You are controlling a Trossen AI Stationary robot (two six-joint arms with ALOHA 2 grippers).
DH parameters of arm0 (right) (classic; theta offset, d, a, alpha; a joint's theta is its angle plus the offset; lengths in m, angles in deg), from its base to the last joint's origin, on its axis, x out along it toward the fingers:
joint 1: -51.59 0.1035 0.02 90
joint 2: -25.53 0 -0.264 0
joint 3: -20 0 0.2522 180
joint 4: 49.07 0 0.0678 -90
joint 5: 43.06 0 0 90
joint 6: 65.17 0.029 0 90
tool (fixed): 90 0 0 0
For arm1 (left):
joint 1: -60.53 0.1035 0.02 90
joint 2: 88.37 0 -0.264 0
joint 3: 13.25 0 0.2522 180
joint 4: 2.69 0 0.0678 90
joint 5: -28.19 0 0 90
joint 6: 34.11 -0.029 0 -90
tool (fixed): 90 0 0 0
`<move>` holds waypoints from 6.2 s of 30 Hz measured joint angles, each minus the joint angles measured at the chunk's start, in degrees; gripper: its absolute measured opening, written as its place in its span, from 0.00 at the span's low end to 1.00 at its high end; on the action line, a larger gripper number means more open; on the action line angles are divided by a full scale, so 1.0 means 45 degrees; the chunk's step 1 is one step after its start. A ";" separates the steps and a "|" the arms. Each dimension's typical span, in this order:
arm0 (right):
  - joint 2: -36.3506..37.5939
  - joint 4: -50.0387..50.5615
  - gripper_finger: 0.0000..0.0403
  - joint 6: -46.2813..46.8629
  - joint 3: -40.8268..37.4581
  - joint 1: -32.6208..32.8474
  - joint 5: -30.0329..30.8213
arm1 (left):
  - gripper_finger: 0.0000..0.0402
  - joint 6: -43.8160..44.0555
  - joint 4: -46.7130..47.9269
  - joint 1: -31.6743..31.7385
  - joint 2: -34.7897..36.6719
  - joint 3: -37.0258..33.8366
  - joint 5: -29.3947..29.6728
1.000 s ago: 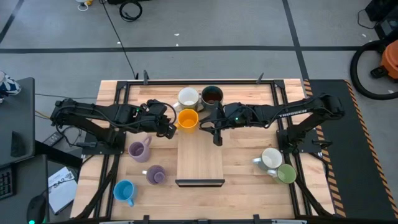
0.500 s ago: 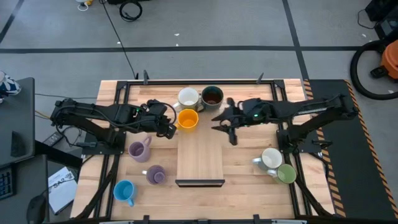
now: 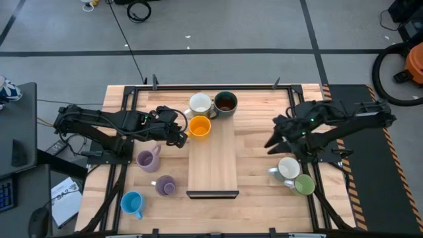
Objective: Place coffee mugs
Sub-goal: Put the light blue mug on the shelf
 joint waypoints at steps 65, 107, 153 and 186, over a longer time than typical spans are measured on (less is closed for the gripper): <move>-0.4922 0.8779 0.39 -0.0025 0.0000 0.3072 0.3913 | 0.26 0.0000 -0.0009 -0.0874 0.0000 0.0000 0.0019; -0.7810 0.7979 0.06 -0.3061 0.0034 0.3065 0.3491 | 0.26 0.0000 -0.0061 -0.0874 -0.0005 0.0000 0.0014; -0.7849 0.7212 0.20 -1.2066 -0.0010 0.2179 0.6643 | 0.26 0.0006 -0.0102 -0.0874 -0.0005 0.0000 0.0015; -0.5863 0.7184 0.31 -0.8379 0.1667 0.2184 0.6454 | 0.26 0.0010 -0.0097 -0.0874 -0.0005 0.0000 0.0010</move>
